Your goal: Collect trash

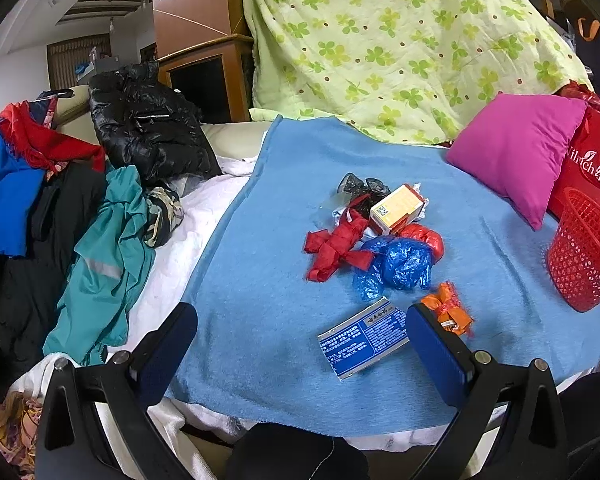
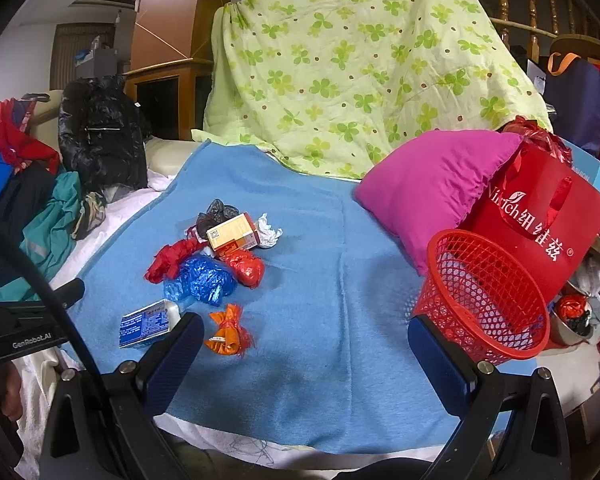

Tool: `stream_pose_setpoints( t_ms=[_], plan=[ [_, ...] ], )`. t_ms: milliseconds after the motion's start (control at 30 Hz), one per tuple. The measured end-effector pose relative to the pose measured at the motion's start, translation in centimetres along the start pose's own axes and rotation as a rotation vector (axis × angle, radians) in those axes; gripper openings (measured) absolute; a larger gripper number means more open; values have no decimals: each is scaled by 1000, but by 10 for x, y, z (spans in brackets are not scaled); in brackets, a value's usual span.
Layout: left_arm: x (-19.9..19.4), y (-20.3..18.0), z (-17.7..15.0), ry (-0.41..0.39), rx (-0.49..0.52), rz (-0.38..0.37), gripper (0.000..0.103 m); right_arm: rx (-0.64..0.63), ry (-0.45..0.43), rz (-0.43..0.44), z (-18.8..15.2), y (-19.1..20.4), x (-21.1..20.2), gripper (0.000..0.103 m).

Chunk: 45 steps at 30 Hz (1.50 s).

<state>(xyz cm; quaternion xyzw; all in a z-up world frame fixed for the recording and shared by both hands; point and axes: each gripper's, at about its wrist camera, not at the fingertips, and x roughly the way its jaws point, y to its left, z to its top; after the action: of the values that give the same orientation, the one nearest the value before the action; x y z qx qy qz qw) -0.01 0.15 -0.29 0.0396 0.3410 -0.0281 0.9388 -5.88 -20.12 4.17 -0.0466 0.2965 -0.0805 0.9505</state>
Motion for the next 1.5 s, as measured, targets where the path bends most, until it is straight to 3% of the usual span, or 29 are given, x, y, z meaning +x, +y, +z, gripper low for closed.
stream_pose_setpoints(
  t_ms=[100, 333, 567, 700, 867, 933, 1067, 1267, 1500],
  plan=[
    [1, 0, -1, -8, -10, -8, 103, -37, -62, -37, -3, 2, -1, 103],
    [2, 1, -2, -1, 14, 16, 103, 24, 55, 27, -2, 1, 1, 103],
    [10, 7, -9, 31, 20, 27, 103, 35, 87, 49, -3, 5, 8, 103],
    [27, 12, -17, 76, 27, 22, 103, 59, 108, 101, -7, 2, 25, 103],
    [52, 12, -26, 127, 49, -34, 103, 79, 172, 203, -19, 0, 75, 103],
    [63, 11, -26, 156, 65, -76, 103, 51, 226, 221, -24, 2, 100, 96],
    [79, 6, -27, 188, 90, -154, 103, 109, 308, 341, -25, 13, 148, 67],
    [91, 0, -27, 190, 147, -255, 103, 144, 428, 444, -30, 29, 195, 64],
    [109, -15, -27, 214, 242, -318, 103, 152, 532, 489, -40, 46, 229, 39]
  ],
)
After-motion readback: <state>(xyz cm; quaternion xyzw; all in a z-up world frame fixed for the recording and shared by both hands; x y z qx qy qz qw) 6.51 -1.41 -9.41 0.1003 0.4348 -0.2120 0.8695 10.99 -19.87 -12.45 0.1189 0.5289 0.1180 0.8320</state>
